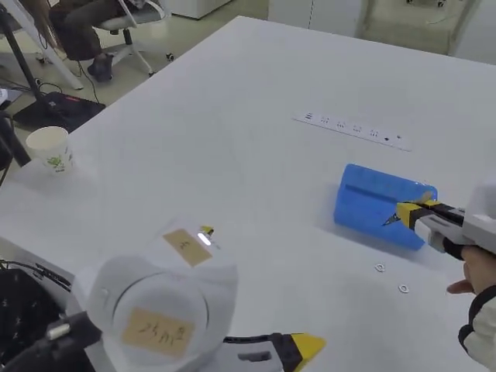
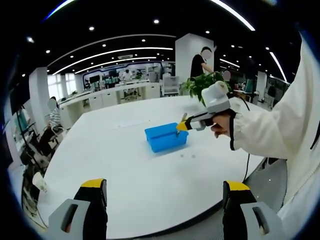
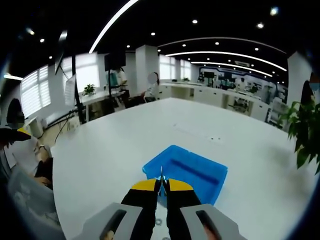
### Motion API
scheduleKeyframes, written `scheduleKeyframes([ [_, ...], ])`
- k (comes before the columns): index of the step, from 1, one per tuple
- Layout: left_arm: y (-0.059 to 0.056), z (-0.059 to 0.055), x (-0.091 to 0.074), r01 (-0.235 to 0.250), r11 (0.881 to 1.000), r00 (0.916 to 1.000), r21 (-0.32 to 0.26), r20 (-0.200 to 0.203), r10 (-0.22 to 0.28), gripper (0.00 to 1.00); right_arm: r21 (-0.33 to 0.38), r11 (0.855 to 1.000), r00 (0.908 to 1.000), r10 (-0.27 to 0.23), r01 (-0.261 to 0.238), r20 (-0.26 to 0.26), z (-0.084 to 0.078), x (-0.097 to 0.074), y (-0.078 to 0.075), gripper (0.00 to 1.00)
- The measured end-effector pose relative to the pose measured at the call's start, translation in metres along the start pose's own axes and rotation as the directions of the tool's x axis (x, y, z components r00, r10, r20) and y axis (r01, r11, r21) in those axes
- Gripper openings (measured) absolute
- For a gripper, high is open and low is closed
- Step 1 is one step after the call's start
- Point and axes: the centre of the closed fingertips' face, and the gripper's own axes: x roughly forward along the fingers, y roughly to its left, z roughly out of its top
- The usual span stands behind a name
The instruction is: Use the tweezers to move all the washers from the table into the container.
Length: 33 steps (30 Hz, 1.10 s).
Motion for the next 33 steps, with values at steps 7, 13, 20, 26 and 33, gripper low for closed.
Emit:
scheduleKeyframes([
  [7,0.002,0.000,0.000,-0.008,1.000,1.0000,-0.006,-0.001,0.008,0.99,0.007,1.000,0.9993,0.003,-0.003,-0.037,-0.019,-0.001,0.004,0.02],
  [13,0.002,-0.002,0.001,-0.005,1.000,1.0000,-0.004,-0.008,0.005,0.99,0.023,1.000,0.9972,0.003,-0.001,-0.074,-0.037,0.001,0.004,0.03],
  [20,0.003,-0.004,0.003,-0.006,1.000,0.9999,-0.008,-0.013,0.006,0.99,0.010,1.000,0.9943,-0.002,0.003,-0.106,-0.047,0.004,0.002,0.03],
  [26,0.002,-0.006,0.004,-0.005,1.000,0.9998,-0.007,-0.019,0.004,0.99,0.014,1.000,0.9933,-0.003,0.005,-0.116,-0.051,0.003,0.002,0.03],
  [33,0.002,-0.006,0.004,-0.004,1.000,0.9998,-0.009,-0.019,0.004,0.99,0.014,1.000,0.9921,-0.006,0.008,-0.125,-0.055,0.002,0.002,0.03],
])
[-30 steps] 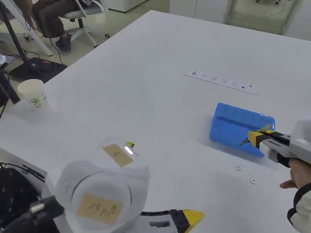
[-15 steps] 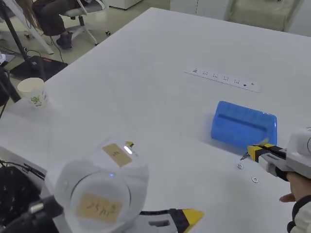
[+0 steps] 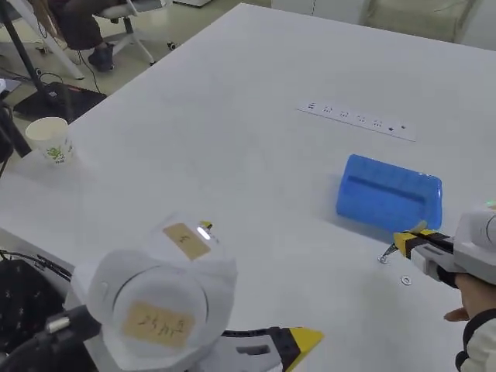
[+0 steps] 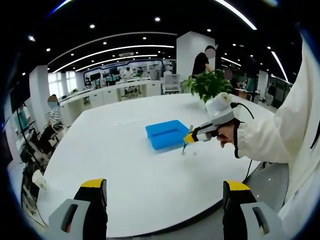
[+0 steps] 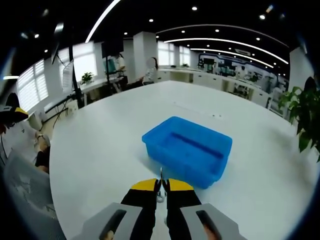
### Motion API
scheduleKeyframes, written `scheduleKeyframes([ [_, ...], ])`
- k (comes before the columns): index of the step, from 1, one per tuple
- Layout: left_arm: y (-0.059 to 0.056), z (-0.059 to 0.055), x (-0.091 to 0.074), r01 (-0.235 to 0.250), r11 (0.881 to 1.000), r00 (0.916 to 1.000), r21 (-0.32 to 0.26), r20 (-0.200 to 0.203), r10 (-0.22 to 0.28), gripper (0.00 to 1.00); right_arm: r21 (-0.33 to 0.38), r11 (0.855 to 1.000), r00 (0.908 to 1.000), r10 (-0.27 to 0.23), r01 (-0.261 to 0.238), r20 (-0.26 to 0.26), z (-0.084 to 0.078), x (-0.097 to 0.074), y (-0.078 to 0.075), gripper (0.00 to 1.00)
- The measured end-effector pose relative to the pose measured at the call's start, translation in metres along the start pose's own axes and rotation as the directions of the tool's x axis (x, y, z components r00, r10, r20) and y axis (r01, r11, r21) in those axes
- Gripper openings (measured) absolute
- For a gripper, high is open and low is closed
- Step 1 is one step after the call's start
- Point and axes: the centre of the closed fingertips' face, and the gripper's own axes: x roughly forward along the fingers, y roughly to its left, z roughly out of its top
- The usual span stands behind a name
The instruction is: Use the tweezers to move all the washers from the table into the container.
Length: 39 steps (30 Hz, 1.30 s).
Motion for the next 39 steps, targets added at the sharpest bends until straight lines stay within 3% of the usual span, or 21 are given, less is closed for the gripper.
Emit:
scheduleKeyframes([
  [5,0.001,-0.001,0.000,-0.002,1.000,1.0000,-0.001,-0.002,0.002,0.99,0.003,1.000,0.9999,-0.002,0.002,-0.014,-0.006,0.001,-0.001,0.03],
  [18,-0.001,0.000,0.001,0.005,1.000,1.0000,0.000,0.002,-0.005,0.99,-0.013,1.000,0.9999,-0.006,0.007,0.010,-0.006,0.000,0.002,0.02],
  [35,-0.003,0.010,-0.004,0.009,0.999,0.9996,0.031,0.028,-0.010,0.96,0.059,0.998,0.9992,-0.013,0.015,-0.039,-0.001,0.004,-0.003,0.01],
  [39,-0.004,0.011,-0.006,0.010,1.000,0.9993,0.030,0.035,-0.011,0.97,0.056,0.998,0.9995,-0.012,0.013,-0.029,0.002,0.000,-0.002,0.01],
])
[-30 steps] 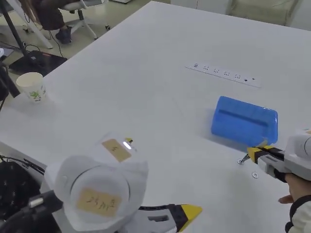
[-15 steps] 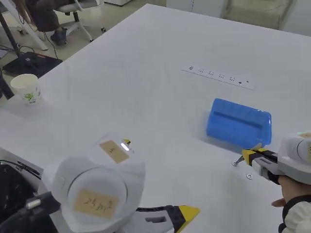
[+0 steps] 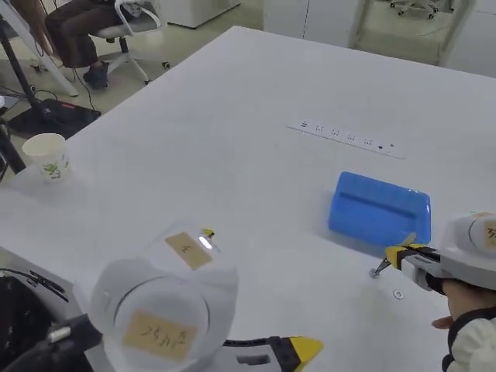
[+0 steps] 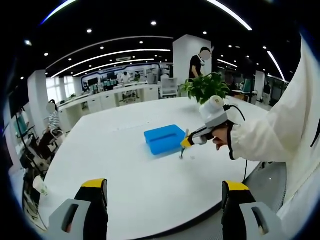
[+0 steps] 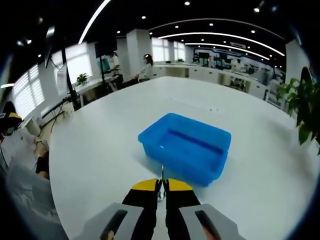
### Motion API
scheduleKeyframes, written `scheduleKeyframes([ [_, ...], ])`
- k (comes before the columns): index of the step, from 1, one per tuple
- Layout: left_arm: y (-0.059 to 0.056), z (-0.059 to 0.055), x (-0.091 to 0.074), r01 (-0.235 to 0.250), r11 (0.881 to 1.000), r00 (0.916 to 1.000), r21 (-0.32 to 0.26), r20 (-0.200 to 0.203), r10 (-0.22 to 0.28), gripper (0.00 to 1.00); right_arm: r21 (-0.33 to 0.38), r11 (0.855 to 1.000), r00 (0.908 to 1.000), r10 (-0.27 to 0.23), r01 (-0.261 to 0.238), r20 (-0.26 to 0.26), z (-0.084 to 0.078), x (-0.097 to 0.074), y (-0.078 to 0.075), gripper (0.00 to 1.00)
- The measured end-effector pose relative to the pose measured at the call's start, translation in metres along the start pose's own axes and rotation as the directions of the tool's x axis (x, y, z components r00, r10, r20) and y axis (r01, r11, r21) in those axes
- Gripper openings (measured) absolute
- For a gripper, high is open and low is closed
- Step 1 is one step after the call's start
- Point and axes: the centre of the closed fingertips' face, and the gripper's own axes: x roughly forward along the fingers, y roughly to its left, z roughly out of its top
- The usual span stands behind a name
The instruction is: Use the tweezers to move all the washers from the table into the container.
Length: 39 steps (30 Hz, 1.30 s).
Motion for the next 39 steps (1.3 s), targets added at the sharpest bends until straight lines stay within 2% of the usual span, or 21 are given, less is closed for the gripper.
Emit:
scheduleKeyframes([
  [10,-0.002,0.000,-0.001,0.003,1.000,1.0000,-0.017,0.008,-0.002,0.99,-0.012,1.000,0.9993,0.010,-0.010,0.035,0.016,-0.009,0.000,0.01],
  [19,0.000,0.000,-0.001,0.000,1.000,0.9999,-0.023,0.011,0.000,0.99,-0.040,0.999,0.9974,0.002,0.001,0.073,0.034,-0.015,-0.006,0.01],
  [39,0.003,-0.006,0.003,-0.005,0.999,1.0000,-0.036,-0.007,0.005,0.99,-0.051,0.998,0.9892,-0.019,0.026,0.145,0.068,-0.010,-0.020,0.01],
])
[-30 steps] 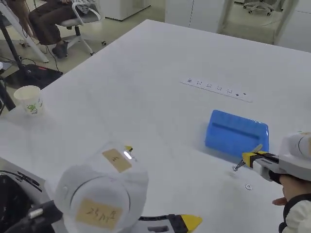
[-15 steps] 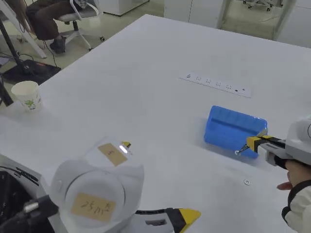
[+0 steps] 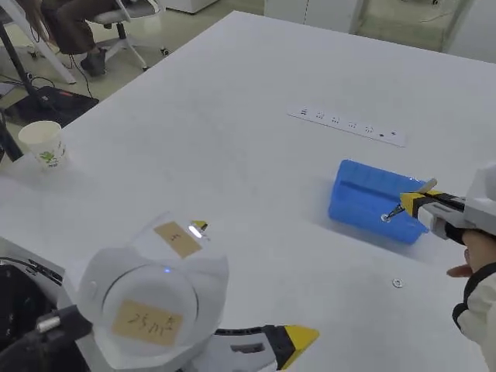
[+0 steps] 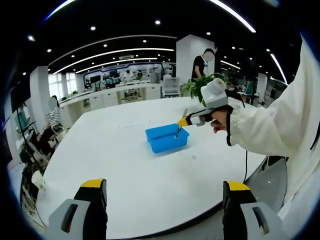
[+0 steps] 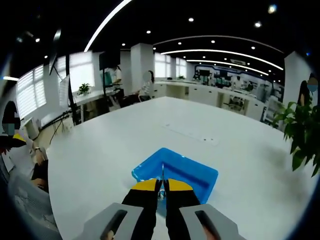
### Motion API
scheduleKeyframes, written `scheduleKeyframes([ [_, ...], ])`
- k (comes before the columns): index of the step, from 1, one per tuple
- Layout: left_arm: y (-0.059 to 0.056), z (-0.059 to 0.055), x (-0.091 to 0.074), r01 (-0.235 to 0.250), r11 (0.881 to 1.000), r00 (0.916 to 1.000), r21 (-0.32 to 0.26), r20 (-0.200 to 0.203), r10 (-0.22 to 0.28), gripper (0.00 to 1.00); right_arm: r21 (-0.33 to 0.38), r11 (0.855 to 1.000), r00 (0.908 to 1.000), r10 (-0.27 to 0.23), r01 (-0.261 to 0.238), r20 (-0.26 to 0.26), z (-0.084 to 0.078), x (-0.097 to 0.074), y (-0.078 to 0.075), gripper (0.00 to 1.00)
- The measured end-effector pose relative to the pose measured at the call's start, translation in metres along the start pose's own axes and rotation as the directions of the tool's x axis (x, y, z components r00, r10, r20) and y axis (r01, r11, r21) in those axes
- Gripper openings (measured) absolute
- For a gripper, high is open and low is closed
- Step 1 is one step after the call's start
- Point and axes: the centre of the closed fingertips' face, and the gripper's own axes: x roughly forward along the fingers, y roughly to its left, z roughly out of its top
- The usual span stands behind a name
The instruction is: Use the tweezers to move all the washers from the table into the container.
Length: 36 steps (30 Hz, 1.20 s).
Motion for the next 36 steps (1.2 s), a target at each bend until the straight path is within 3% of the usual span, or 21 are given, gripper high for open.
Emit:
scheduleKeyframes([
  [10,0.002,-0.002,0.004,-0.010,1.000,0.9999,0.001,-0.014,0.010,0.99,0.003,1.000,0.9999,-0.013,0.013,0.004,0.002,0.013,-0.011,0.01],
  [36,0.007,-0.015,0.014,-0.020,1.000,0.9975,-0.022,-0.069,0.018,0.99,0.006,1.000,0.9971,-0.020,0.021,-0.073,-0.031,0.050,-0.024,0.01],
])
